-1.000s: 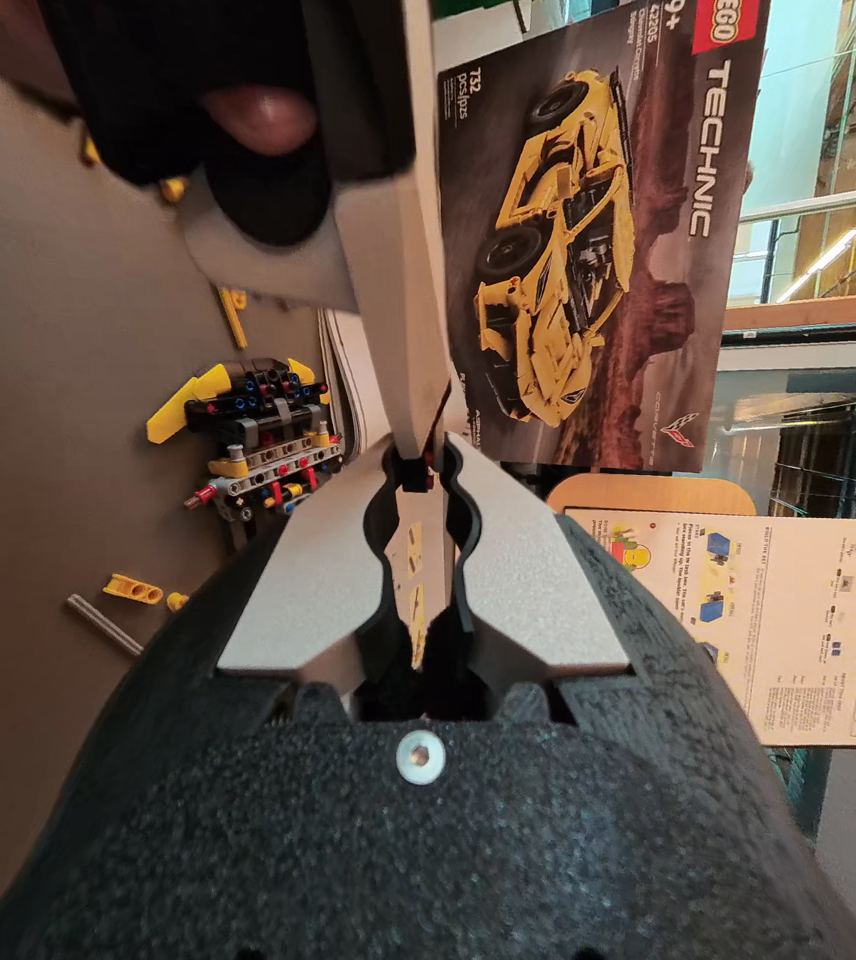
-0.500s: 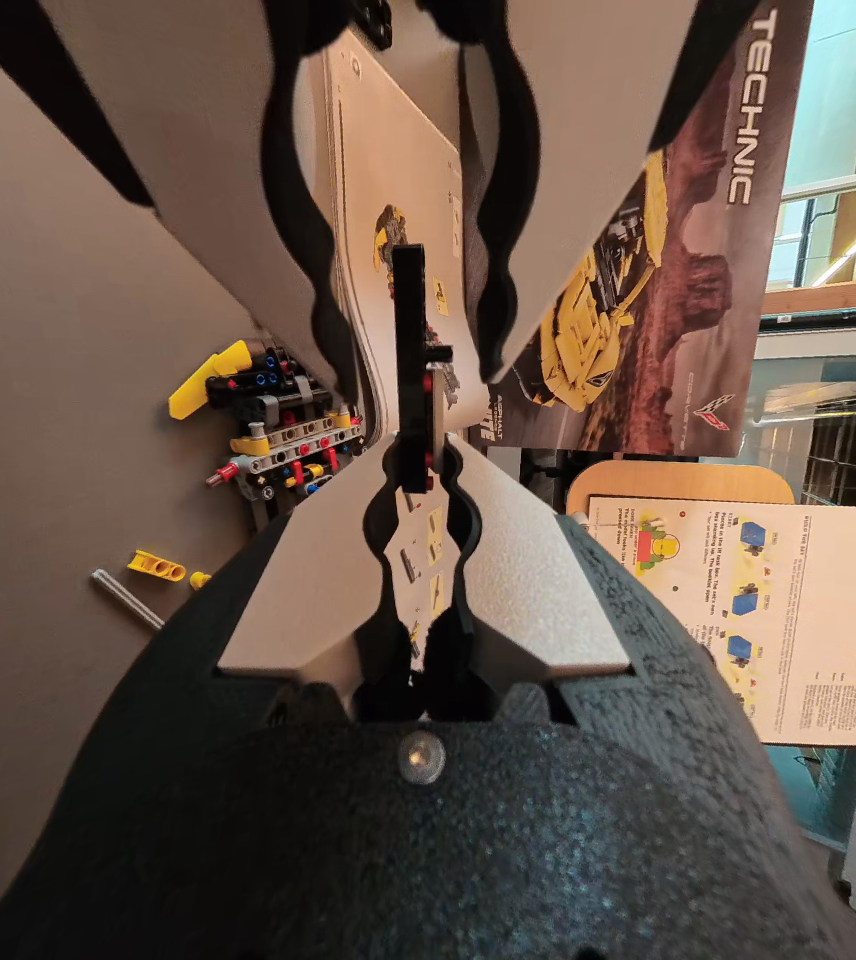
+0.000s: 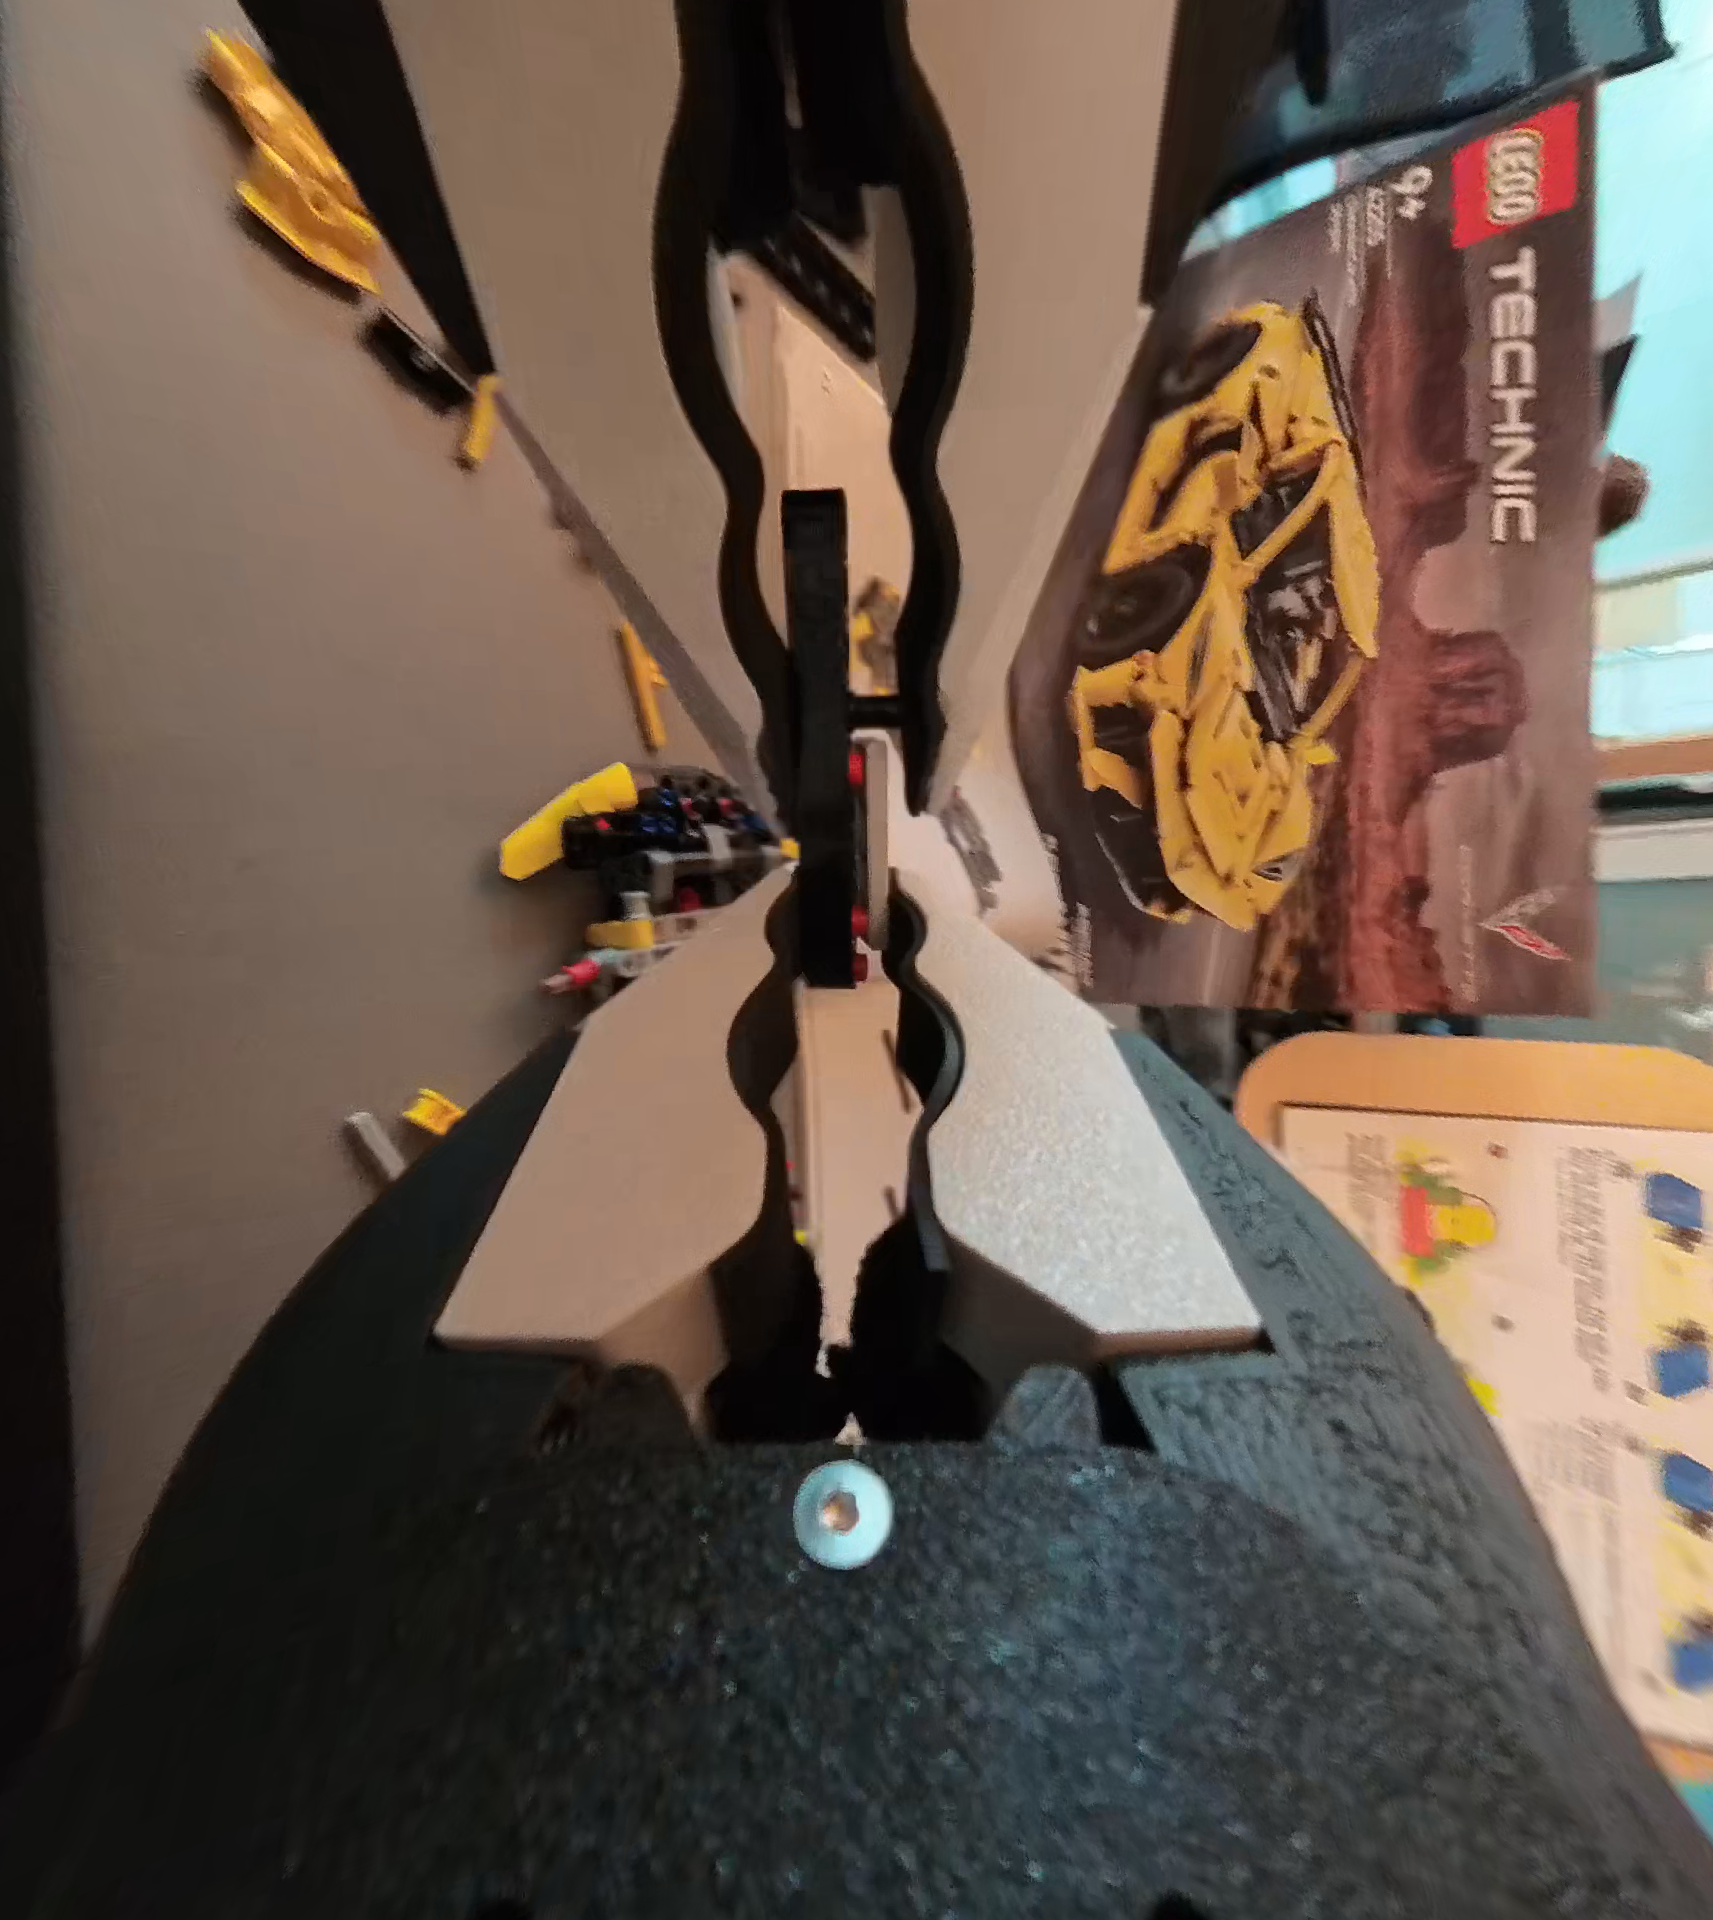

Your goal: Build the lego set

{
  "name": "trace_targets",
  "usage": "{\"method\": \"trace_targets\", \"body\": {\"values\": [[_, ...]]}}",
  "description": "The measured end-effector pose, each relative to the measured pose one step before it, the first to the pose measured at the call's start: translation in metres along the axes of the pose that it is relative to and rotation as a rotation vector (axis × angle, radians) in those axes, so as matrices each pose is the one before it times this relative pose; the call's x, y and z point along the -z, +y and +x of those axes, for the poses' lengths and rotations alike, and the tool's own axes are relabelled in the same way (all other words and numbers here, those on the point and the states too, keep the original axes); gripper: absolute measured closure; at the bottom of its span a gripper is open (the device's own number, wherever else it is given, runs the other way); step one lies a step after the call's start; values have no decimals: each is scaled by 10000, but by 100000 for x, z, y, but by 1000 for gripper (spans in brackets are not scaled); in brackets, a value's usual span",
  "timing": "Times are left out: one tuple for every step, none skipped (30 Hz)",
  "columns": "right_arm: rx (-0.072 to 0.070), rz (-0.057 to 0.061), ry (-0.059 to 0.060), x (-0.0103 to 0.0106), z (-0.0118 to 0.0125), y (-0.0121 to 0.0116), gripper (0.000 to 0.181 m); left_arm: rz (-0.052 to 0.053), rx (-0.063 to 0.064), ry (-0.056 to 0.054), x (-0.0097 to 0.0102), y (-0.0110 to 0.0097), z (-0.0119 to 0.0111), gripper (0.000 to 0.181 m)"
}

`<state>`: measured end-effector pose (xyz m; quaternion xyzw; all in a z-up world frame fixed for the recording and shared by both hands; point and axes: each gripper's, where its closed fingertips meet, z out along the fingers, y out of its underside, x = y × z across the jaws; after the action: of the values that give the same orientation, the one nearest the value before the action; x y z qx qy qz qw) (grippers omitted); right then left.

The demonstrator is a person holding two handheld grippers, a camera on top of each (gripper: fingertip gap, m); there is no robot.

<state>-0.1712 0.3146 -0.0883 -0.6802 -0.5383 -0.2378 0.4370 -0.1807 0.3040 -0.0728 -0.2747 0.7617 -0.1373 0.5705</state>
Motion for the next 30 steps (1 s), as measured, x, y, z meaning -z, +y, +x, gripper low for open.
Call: {"method": "trace_targets", "body": {"values": [[-252,290,-305,305,-204,-198,169,262,334,233,141,-319,200,166],[-276,279,-303,309,-188,-207,169,249,396,220,114,-300,117,166],[-264,257,-286,282,-180,-203,169,242,388,243,93,-289,150,167],[-247,248,-186,251,-51,-201,169,233,302,154,84,-281,47,166],[-253,191,-162,195,-48,-165,169,191,182,77,74,-243,-7,166],[-221,139,-139,151,-39,-116,169,156,213,87,57,-240,18,167],[-157,107,-85,110,29,-98,168,128,281,85,30,-158,-27,166],[-121,107,-39,91,12,-137,168,158,330,114,50,-140,-20,166],[-31,137,73,87,80,-159,169,178,459,164,72,-144,11,167],[43,207,226,146,252,-255,168,184,542,188,79,-143,5,166],[-26,240,213,195,281,-286,170,348,588,89,178,-352,-133,165],[-134,237,123,194,249,-280,170,542,630,143,311,-569,-73,166],[-167,206,68,170,210,-186,170,664,709,203,398,-721,-60,161],[-150,240,55,184,172,-240,170,651,757,239,362,-707,-59,154],[-159,310,9,212,71,-369,169,540,649,366,275,-550,162,153],[-180,346,-32,201,-11,-487,170,388,480,296,136,-311,169,152],[-171,287,-36,154,-36,-475,170,248,291,205,-3,-116,134,151],[-114,226,42,104,77,-428,170,122,122,149,-98,25,147,152],[-72,190,-4,69,-4,-366,170,21,13,64,-133,125,61,153],[-65,136,-22,38,-48,-286,170,18,-36,19,-151,82,25,154],[2,105,70,58,69,-210,170,24,-79,47,-153,6,118,156],[46,93,28,27,17,-97,170,177,-115,-127,-24,-314,-141,159],[-76,65,-83,-20,-125,-73,170,128,-93,-41,-11,-306,-23,163],[-106,65,-6,6,20,-98,170,-9,-76,82,-90,-72,184,165],[-6,57,42,16,53,-47,170,-22,-54,-2,-116,-2,71,166],[15,7,10,-24,19,44,170,44,-67,-32,-27,-78,18,167],[-41,-154,-30,-111,-9,271,170,-48,-26,34,-62,57,117,168],[4,-234,-19,-173,-10,412,170,-32,-52,-79,-71,60,-33,167],[38,-176,-64,-178,-118,353,169,1,-87,-162,-37,35,-145,167],[19,-37,23,-97,-26,102,169,33,-50,-102,-31,45,-57,167]]}}
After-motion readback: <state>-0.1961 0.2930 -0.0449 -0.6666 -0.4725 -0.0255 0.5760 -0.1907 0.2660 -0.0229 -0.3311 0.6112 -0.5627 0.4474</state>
